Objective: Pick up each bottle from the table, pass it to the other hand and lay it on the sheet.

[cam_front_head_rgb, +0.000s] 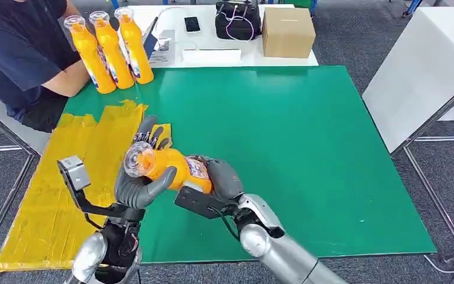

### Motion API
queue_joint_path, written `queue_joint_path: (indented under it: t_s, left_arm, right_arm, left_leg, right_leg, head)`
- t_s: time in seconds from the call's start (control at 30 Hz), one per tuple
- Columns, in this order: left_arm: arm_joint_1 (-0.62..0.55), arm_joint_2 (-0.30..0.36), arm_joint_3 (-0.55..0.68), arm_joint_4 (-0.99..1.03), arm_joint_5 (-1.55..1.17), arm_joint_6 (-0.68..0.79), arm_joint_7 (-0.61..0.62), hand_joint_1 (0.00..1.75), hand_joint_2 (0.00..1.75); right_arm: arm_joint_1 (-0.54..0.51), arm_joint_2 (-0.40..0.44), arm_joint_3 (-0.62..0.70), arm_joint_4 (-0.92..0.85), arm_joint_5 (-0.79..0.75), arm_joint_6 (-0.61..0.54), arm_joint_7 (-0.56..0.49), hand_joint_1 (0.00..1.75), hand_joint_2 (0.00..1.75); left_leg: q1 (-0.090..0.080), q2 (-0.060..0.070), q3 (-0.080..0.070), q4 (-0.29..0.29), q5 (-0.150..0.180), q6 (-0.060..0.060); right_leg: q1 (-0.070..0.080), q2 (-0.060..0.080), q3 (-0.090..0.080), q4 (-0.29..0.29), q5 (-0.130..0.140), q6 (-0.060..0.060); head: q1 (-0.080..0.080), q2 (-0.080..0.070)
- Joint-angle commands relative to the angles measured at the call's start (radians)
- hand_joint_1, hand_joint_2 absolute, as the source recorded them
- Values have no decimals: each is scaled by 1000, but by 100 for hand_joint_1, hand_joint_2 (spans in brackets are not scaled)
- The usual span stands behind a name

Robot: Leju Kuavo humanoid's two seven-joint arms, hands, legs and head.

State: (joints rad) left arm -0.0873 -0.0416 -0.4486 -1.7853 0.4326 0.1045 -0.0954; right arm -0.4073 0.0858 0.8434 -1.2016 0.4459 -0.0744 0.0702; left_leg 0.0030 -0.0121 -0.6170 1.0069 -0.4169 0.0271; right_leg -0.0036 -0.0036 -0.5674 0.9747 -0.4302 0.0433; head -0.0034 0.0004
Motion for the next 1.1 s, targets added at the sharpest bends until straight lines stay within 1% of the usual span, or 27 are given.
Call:
queue_joint_path:
  t_s: [0.03, 0.1, 0.2, 0.23, 0.27, 0.43, 0.47, 0.5, 0.57, 0.63, 0.67, 0.73, 0.77, 0.83, 0.87, 0.9, 0.93, 0.97, 1.1]
  left_arm:
    - [-31, 4, -30, 6, 0, 0, 1, 0, 175]
    - [-31, 4, -30, 6, 0, 0, 1, 0, 175]
    - [-30, 4, -31, 7, 0, 0, 1, 0, 175]
    - [-27, 4, -32, 9, -1, 0, 0, 0, 175]
    - [-25, -3, -29, 7, 4, -1, -1, 0, 175]
    - [-14, -5, -31, 6, 6, -8, 1, 0, 175]
    - [-11, -4, -32, 9, 5, -14, -1, 175, 175]
    - [-8, -5, -31, 11, 4, -21, -5, 175, 175]
    - [-8, -6, -32, 15, 4, -33, -7, 175, 175]
    - [-8, -8, -33, 18, 3, -40, -8, 175, 175]
    - [-8, -9, -32, 20, 3, -43, -8, 175, 175]
    - [-4, -9, -30, 20, 4, -45, -7, 175, 175]
    - [-2, -8, -30, 22, 4, -47, -7, 175, 175]
    - [-1, -9, -30, 27, 4, -48, -7, 175, 175]
    - [-2, -11, -30, 34, 4, -49, -8, 175, 175]
    - [-2, -11, -30, 34, 4, -49, -8, 175, 175]
    - [-2, -11, -30, 34, 4, -49, -8, 175, 175]
    - [-2, -11, -30, 34, 4, -49, -8, 175, 175]
    - [0, -11, -31, 34, 4, -48, -8, 175, 175]
  right_arm:
    - [-5, -24, 12, 67, 4, 1, 1, 175, 175]
    - [-5, -24, 12, 67, 4, 1, 1, 175, 175]
    - [-6, -23, 12, 66, 4, 1, 1, 175, 175]
    - [-4, -22, 11, 67, 5, 0, 0, 175, 175]
    - [-2, -19, 8, 65, 6, -1, 0, 175, 175]
    - [8, -16, 14, 59, 11, -5, 0, 175, 175]
    - [9, -17, 15, 56, 11, -4, 0, 175, 175]
    - [9, -17, 16, 52, 12, -3, 0, 175, 175]
    - [7, -17, 16, 43, 14, -3, 1, 175, 175]
    - [3, -19, 12, 35, 17, -3, 4, 175, 175]
    - [1, -20, 11, 31, 23, -4, 7, 175, 175]
    - [-1, -21, 4, 21, 28, -7, 10, 175, 175]
    - [-1, -23, -1, 15, 28, -9, 11, 175, 175]
    - [-7, -27, -4, 12, 28, -8, 11, 175, 175]
    - [-2, -26, -13, 8, 27, -11, 11, 175, 175]
    - [-2, -26, -13, 8, 27, -11, 11, 175, 175]
    - [-2, -26, -13, 8, 27, -11, 11, 175, 175]
    - [-2, -26, -13, 8, 27, -11, 11, 175, 175]
    - [2, -25, -13, 6, 28, -14, 11, 175, 175]
  left_leg:
    - [0, -1, 4, 0, -1, -1]
    - [0, -1, 2, -1, 0, -1]
    - [1, 0, 6, 0, -2, -1]
    - [0, 0, 2, 0, 0, -1]
    - [1, 0, 4, 0, -1, -1]
    - [0, 0, 3, 0, -1, -1]
    - [1, 0, 4, 0, -1, -1]
    - [1, 0, 5, 0, -2, -1]
    - [0, 0, 2, 0, 0, -1]
    - [0, 0, 4, 0, -1, -1]
    - [0, 0, 2, 0, -1, -1]
    - [1, 0, 5, 0, -2, -1]
    - [0, 0, 1, 0, 0, -1]
    - [1, 0, 4, 0, -1, -1]
    - [0, 0, 2, 0, 0, 0]
    - [0, 0, 3, 0, -1, -1]
    - [0, 0, 2, 0, 0, 0]
    - [0, 0, 4, 0, -1, -1]
    - [0, 0, 3, 0, -1, -1]
  right_leg:
    - [0, -1, 5, -1, -2, -1]
    - [0, -1, 3, -1, -1, 0]
    - [1, -1, 7, -1, -2, -1]
    - [0, -1, 2, -1, -1, 0]
    - [1, -1, 4, -1, -1, 0]
    - [1, -1, 4, -1, -1, 0]
    - [1, -1, 5, -1, -1, 0]
    - [1, -1, 6, -1, -2, -1]
    - [0, -1, 2, -1, -1, 0]
    - [1, -1, 4, -1, -2, -1]
    - [0, -1, 3, 0, -1, 0]
    - [1, -1, 6, 0, -2, -1]
    - [0, -1, 2, 0, -1, 0]
    - [1, -1, 5, -1, -1, -1]
    - [0, -1, 2, 0, -1, 0]
    - [0, -1, 4, -1, -1, 0]
    - [0, -1, 2, -1, -1, 0]
    - [0, -1, 5, -1, -2, 0]
    - [1, -1, 4, -1, -1, 0]
  head:
    - [0, 0]
    - [0, 0]
    - [0, 0]
    - [0, 0]
    - [0, 0]
    - [0, 0]
    - [0, 0]
    - [0, 0]
    - [0, 0]
    - [0, 0]
    - [0, 0]
    - [0, 0]
    - [0, 0]
    - [0, 0]
    - [0, 0]
    - [0, 0]
    - [0, 0]
    - [0, 0]
    - [0, 0]
